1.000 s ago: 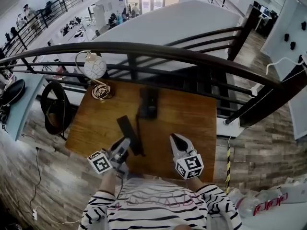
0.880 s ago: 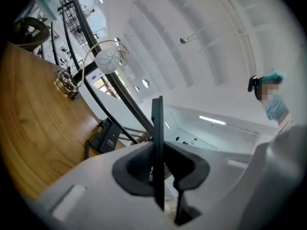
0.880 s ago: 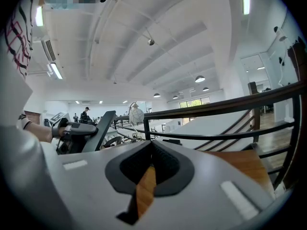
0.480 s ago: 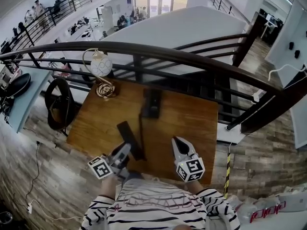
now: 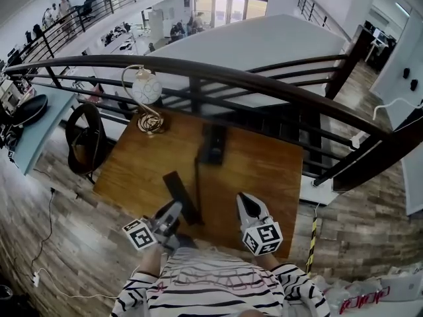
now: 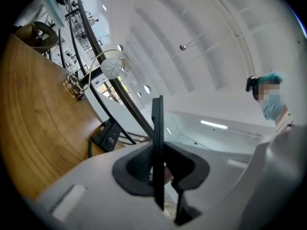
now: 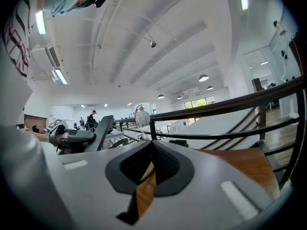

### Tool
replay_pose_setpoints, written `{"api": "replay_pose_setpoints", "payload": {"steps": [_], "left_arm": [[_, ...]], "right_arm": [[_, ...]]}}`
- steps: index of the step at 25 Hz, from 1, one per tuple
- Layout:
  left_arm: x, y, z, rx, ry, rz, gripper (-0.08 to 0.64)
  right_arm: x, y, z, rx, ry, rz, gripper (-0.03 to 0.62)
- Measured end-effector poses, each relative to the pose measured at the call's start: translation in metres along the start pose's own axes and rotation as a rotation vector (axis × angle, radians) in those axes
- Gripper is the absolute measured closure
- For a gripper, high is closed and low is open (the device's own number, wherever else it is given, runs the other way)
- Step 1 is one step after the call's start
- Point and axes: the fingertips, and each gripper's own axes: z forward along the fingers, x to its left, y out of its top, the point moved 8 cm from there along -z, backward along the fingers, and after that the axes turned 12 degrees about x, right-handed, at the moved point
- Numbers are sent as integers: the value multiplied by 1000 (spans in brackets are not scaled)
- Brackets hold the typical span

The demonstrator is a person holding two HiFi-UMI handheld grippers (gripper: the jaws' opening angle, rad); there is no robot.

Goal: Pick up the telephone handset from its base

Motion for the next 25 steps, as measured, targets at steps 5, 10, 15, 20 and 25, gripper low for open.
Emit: {"api": "replay_pose_setpoints", "payload": {"steps": [5, 10, 15, 20, 25], "left_arm": [[7, 0, -4, -3, 4, -11, 492], [6, -4, -2, -3, 1, -15, 492], [4, -5, -3, -3, 1, -15, 492], [3, -4, -5, -7, 2, -17, 492], [5, -4, -5, -8, 8, -19, 492]], "right_arm": [[6, -1, 9, 11, 9, 1, 592], [7, -1, 10, 17, 7, -7, 592], [9, -1, 9, 23, 9, -15, 592], [10, -1, 11, 32, 8, -19, 592], [10, 0, 15, 38, 14, -26, 592]]}}
